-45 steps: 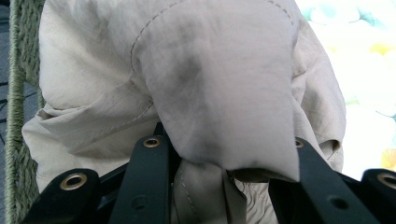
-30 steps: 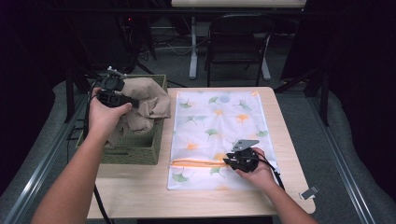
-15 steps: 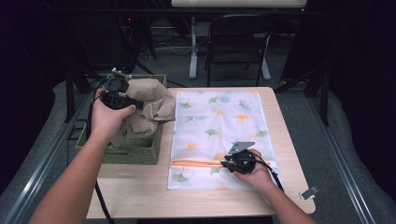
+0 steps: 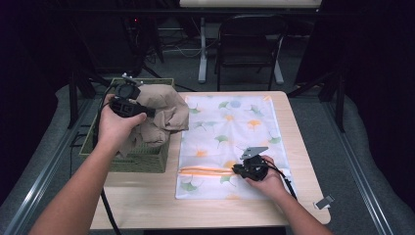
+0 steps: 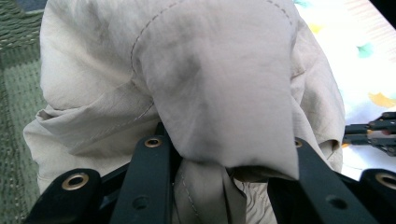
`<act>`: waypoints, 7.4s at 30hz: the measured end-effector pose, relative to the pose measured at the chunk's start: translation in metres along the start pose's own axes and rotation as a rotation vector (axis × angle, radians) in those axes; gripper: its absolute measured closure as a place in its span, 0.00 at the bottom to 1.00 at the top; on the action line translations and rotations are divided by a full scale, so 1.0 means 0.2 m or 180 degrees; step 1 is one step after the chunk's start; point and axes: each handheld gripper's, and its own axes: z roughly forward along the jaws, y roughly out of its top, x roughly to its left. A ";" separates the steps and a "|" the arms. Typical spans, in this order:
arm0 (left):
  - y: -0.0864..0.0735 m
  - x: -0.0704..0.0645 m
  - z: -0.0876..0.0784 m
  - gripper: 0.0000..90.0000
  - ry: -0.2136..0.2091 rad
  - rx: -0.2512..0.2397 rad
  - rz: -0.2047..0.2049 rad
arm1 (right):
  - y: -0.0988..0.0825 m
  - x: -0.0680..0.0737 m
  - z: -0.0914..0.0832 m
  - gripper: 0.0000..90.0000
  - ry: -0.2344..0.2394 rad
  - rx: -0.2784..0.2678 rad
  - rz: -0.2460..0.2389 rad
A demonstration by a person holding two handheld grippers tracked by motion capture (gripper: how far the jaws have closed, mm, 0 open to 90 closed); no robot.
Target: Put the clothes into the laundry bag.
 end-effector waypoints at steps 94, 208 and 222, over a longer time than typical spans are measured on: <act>-0.20 -0.34 0.10 0.77 -0.0437 0.0081 0.0451 | 0.23 -0.07 -0.14 1.00 -0.0274 -0.0207 0.0025; -0.36 -0.91 0.76 0.78 -0.0918 0.0102 0.0487 | 0.53 -0.01 -0.37 1.00 -0.0258 -0.0763 -0.0048; -0.30 -0.89 0.85 0.78 -0.0704 0.0014 0.0384 | 0.49 0.00 -0.39 1.00 -0.0286 -0.0856 -0.0070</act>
